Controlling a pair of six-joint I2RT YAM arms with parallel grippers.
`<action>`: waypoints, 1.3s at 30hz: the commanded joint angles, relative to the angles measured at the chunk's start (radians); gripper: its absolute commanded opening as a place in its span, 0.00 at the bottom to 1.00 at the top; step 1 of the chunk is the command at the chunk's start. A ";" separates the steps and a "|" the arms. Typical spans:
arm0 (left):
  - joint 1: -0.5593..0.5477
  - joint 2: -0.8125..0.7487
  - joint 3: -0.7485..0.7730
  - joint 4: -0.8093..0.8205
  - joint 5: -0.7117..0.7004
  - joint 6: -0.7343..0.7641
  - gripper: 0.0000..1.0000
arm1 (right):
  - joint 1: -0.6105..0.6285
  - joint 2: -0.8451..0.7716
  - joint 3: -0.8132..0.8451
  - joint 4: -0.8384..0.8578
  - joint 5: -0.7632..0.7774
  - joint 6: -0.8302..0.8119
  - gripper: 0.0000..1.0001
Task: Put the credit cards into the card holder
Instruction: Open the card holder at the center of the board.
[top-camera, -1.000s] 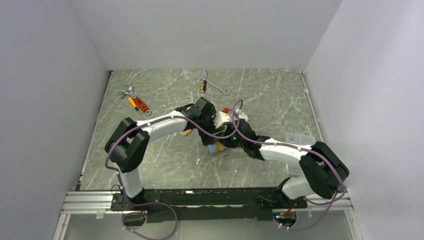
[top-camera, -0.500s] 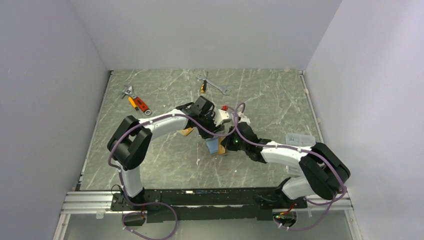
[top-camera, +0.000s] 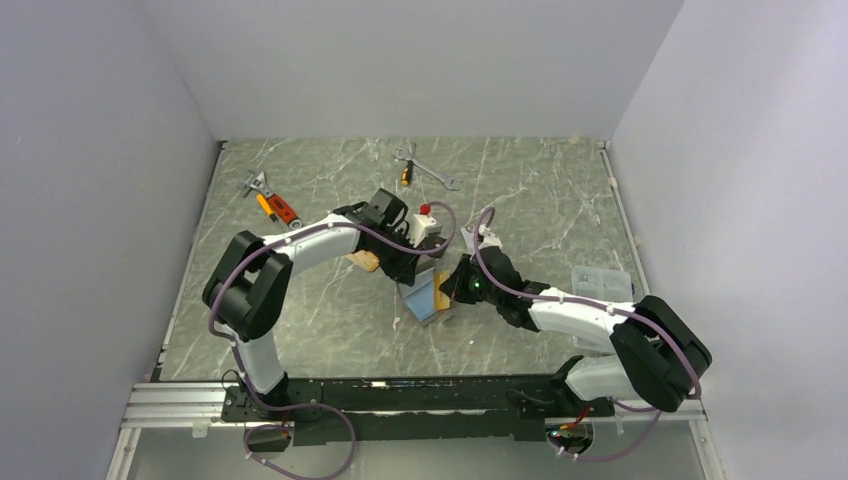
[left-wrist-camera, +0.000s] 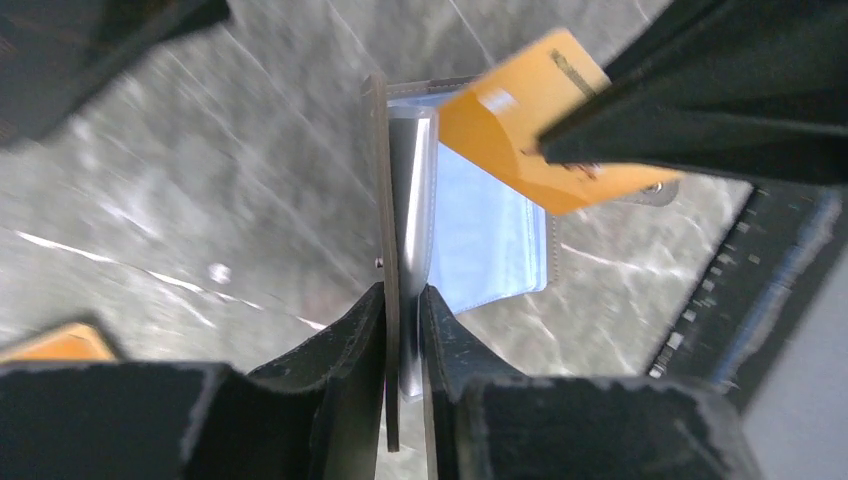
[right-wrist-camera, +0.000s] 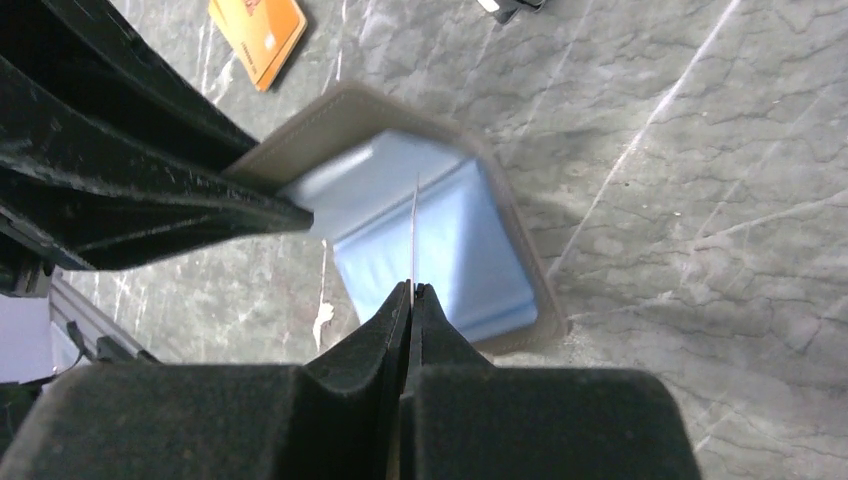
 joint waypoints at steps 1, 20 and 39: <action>0.025 -0.055 -0.071 -0.078 0.203 -0.122 0.24 | -0.002 -0.018 -0.008 0.084 -0.074 -0.009 0.00; 0.070 -0.064 -0.126 -0.073 0.086 -0.077 0.41 | 0.164 0.079 -0.041 0.193 -0.053 0.060 0.00; 0.134 -0.020 -0.087 -0.091 0.209 -0.058 0.30 | 0.179 0.123 -0.076 0.176 -0.031 0.037 0.00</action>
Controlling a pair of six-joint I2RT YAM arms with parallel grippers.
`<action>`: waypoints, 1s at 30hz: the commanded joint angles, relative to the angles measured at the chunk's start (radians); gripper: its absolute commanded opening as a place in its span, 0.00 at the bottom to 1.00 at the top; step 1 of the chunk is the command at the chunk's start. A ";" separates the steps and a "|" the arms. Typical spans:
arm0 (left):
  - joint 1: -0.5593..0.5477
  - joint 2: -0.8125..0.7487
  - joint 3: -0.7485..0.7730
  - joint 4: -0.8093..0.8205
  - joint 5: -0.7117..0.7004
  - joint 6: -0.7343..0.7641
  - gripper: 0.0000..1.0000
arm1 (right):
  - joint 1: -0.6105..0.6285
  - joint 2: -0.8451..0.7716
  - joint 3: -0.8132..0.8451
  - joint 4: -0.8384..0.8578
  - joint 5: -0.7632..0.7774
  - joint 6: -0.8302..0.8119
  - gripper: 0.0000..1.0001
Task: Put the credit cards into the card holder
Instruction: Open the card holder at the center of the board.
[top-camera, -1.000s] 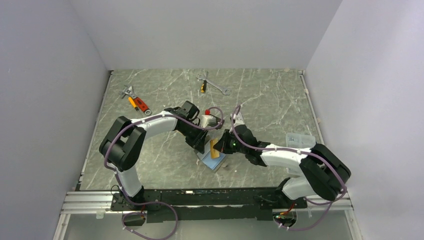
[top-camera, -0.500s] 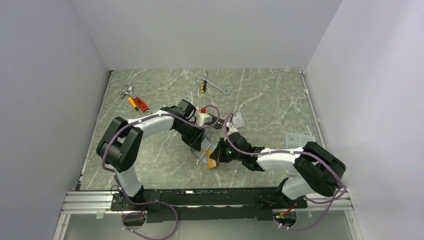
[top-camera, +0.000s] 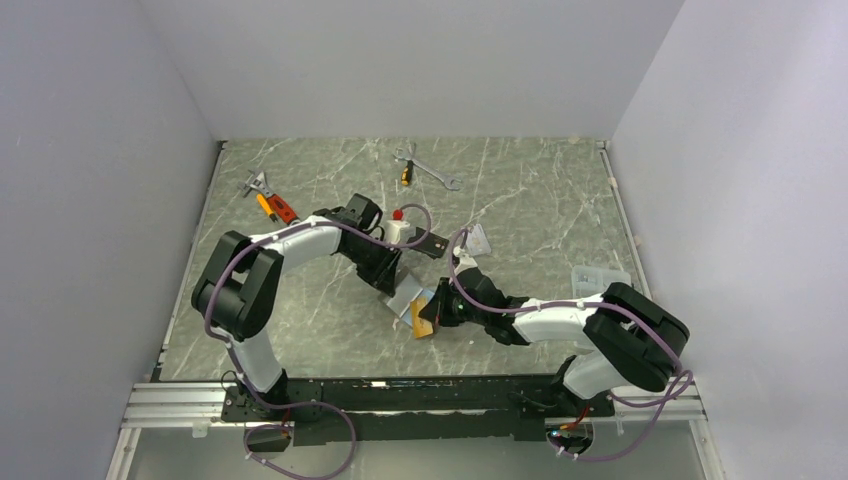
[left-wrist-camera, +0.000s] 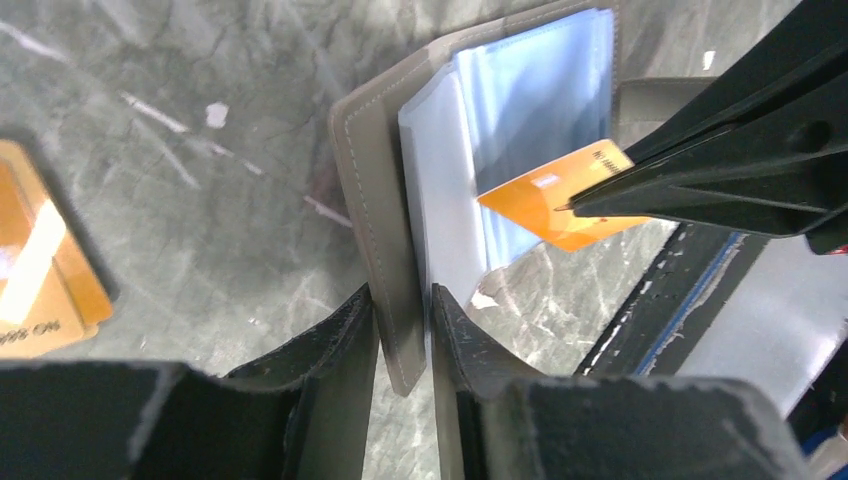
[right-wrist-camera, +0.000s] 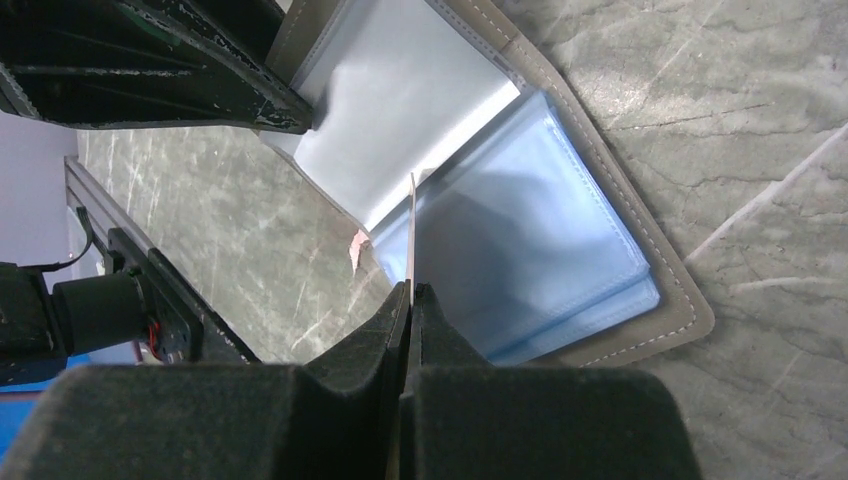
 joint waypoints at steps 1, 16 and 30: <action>0.001 0.041 0.059 -0.010 0.140 0.011 0.26 | 0.005 -0.004 -0.010 -0.027 0.036 -0.019 0.00; 0.059 0.016 0.013 -0.017 0.290 -0.025 0.00 | -0.086 -0.254 -0.170 -0.056 -0.090 -0.006 0.00; 0.059 0.016 -0.001 -0.003 0.244 -0.030 0.00 | -0.118 -0.326 -0.218 -0.107 -0.136 0.007 0.00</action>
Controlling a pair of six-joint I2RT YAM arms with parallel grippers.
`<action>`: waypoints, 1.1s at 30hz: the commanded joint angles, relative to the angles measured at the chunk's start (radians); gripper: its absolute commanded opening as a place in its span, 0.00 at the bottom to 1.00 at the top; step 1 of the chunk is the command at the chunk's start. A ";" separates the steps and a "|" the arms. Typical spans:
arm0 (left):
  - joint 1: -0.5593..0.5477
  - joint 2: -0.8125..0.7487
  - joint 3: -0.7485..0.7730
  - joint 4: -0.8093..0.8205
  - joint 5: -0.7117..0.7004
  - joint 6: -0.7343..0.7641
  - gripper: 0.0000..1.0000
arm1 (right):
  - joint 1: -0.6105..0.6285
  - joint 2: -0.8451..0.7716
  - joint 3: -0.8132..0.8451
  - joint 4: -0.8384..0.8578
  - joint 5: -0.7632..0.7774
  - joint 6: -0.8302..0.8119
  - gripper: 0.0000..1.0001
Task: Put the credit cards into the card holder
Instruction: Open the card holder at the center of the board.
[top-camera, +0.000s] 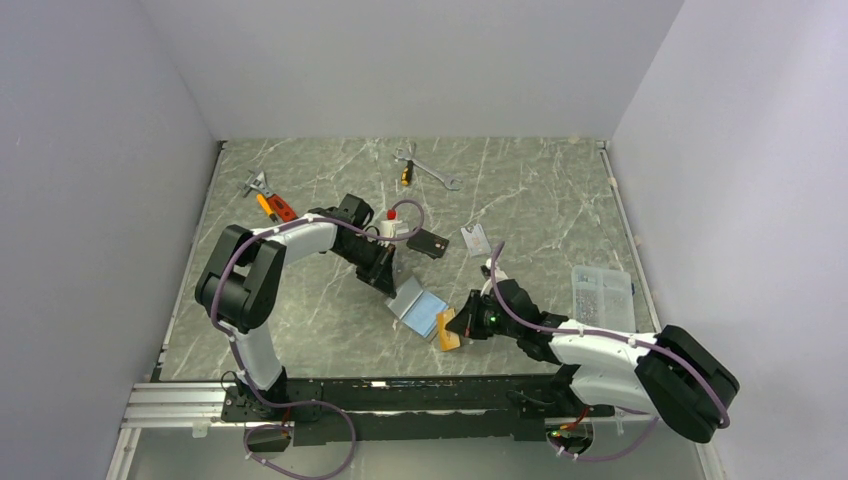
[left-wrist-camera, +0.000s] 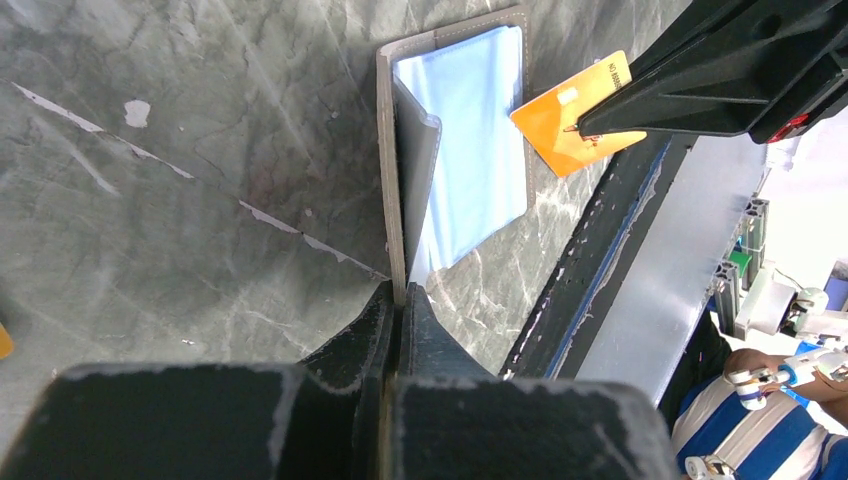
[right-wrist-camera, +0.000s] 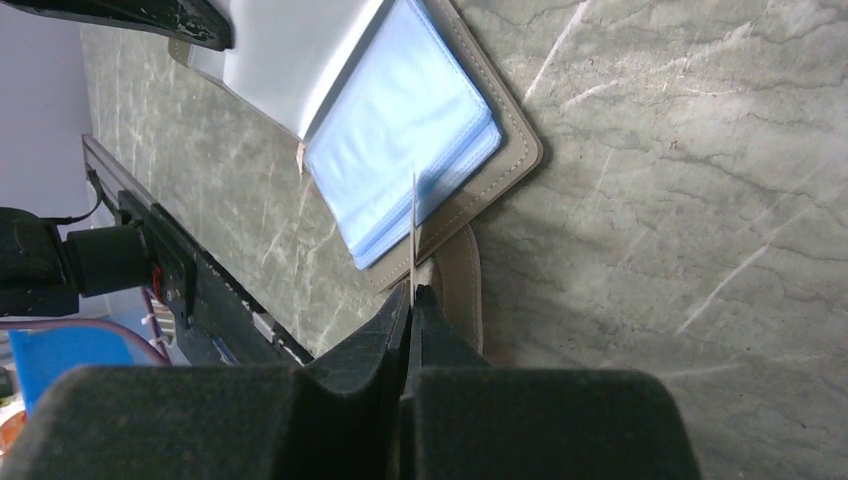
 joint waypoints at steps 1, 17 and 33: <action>-0.002 -0.042 -0.006 0.012 -0.001 0.001 0.00 | -0.004 0.005 -0.009 0.025 -0.028 0.010 0.00; -0.003 -0.049 -0.010 0.013 -0.021 0.002 0.00 | -0.003 -0.014 -0.049 0.062 -0.039 0.025 0.00; -0.012 -0.058 -0.009 0.009 -0.026 0.013 0.00 | -0.003 0.034 -0.032 0.129 -0.039 0.019 0.00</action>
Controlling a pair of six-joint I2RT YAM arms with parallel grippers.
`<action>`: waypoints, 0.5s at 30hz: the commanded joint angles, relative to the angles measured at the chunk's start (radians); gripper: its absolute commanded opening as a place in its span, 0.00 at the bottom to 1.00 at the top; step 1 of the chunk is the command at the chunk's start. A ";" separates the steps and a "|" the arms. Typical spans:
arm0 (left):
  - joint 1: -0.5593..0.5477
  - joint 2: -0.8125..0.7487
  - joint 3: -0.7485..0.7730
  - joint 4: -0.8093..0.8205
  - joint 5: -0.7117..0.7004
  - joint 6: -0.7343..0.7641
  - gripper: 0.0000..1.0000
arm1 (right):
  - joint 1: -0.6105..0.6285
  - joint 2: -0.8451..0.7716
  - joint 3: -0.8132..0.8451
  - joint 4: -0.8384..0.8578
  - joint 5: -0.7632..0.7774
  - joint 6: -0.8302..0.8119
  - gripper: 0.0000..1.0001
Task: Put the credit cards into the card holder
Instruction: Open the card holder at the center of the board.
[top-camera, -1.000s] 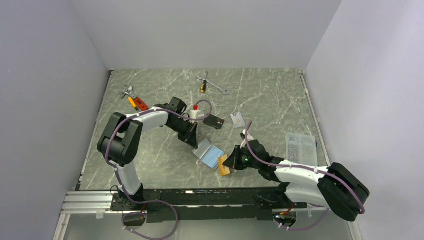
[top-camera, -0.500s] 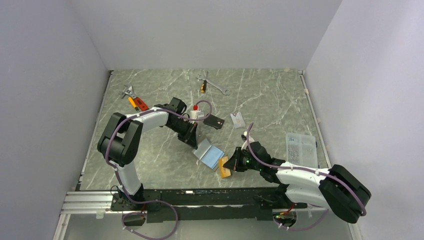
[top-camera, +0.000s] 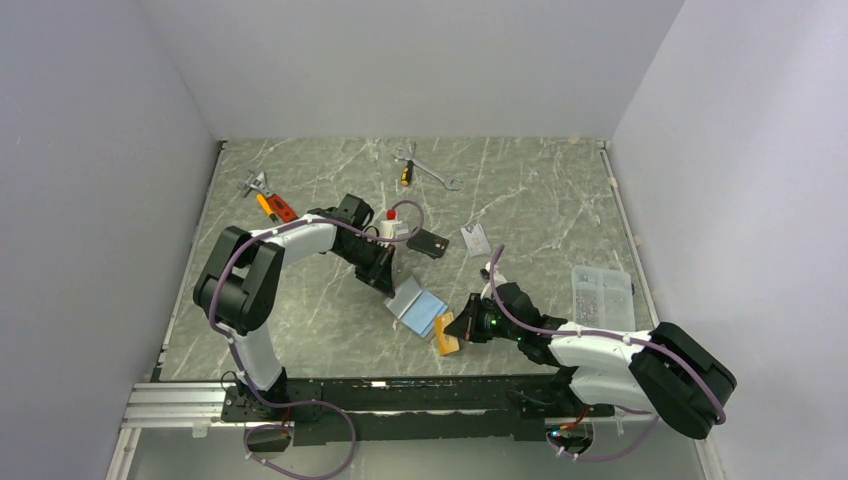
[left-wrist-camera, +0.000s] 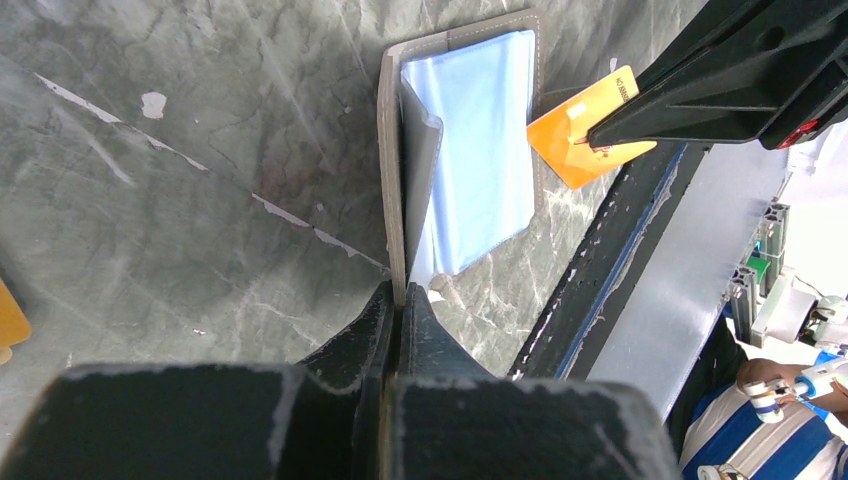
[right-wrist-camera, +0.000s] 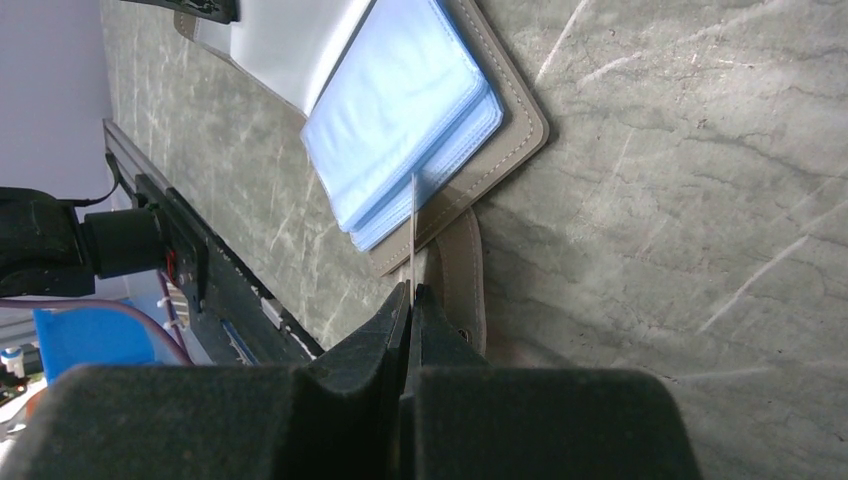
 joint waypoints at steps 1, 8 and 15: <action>-0.008 -0.044 -0.001 0.005 0.007 0.015 0.00 | -0.002 0.004 0.006 0.047 0.006 -0.003 0.00; -0.011 -0.049 -0.002 0.005 0.006 0.016 0.00 | -0.002 -0.014 0.015 0.049 0.008 -0.011 0.00; -0.012 -0.051 -0.004 0.005 0.003 0.018 0.00 | -0.003 -0.023 0.024 0.049 0.006 -0.017 0.00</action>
